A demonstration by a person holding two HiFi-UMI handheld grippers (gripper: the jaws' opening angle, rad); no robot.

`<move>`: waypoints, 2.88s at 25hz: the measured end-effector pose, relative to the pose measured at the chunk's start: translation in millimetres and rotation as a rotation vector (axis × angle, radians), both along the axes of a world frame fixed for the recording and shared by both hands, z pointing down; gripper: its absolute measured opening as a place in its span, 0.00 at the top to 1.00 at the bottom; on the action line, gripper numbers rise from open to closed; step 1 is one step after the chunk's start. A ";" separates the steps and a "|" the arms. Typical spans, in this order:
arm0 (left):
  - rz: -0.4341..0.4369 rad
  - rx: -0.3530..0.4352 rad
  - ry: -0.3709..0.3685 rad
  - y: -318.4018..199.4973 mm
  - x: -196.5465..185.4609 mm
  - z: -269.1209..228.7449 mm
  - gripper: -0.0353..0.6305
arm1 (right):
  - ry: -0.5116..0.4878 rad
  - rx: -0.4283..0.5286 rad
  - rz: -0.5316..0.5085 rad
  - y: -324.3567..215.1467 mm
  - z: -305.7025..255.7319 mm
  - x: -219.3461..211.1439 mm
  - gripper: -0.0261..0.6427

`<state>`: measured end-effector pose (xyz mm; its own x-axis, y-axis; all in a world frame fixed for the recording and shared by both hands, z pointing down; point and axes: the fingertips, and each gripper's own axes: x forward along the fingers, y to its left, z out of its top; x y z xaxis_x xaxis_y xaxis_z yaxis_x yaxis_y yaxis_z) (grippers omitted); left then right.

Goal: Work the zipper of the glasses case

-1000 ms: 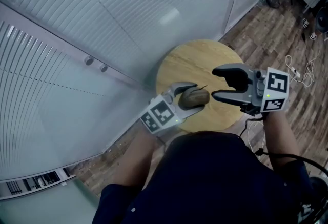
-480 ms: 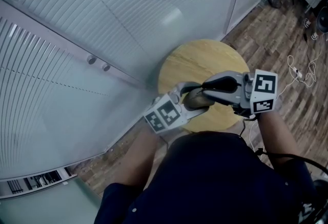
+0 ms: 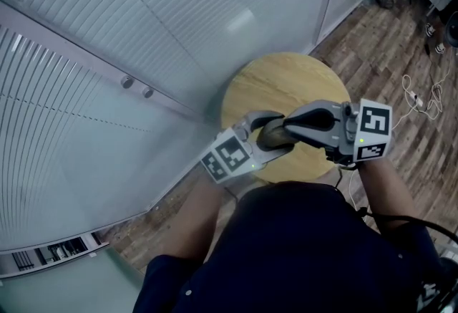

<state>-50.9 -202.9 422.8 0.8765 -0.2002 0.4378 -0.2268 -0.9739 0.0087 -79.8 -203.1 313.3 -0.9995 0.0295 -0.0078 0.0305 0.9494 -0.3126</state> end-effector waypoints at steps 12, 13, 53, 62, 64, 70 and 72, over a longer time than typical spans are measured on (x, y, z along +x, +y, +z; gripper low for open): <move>-0.030 -0.053 0.167 -5.7 -7.3 -26.1 0.50 | -0.127 -0.058 0.071 -17.4 -16.1 34.0 0.94; -0.031 -0.058 0.188 -6.1 -6.9 -26.3 0.50 | -0.140 -0.066 0.076 -18.4 -12.3 37.3 0.94; -0.273 -0.298 1.010 -81.3 -73.2 -162.9 0.50 | -0.020 0.112 0.146 -11.4 19.6 20.8 0.94; -0.262 -0.291 1.003 -91.0 -53.7 -172.0 0.50 | 0.110 0.189 0.032 3.8 48.4 -5.4 0.94; -0.261 -0.292 0.982 -90.1 -40.8 -177.3 0.50 | 0.148 0.198 0.001 10.9 43.0 -14.6 0.94; -0.285 -0.248 0.936 -89.6 -23.8 -171.4 0.50 | 0.124 0.186 0.023 11.4 46.2 -20.6 0.94; -0.308 -0.214 0.908 -92.4 -31.9 -167.2 0.50 | 0.125 0.187 0.069 7.4 50.8 -16.3 0.93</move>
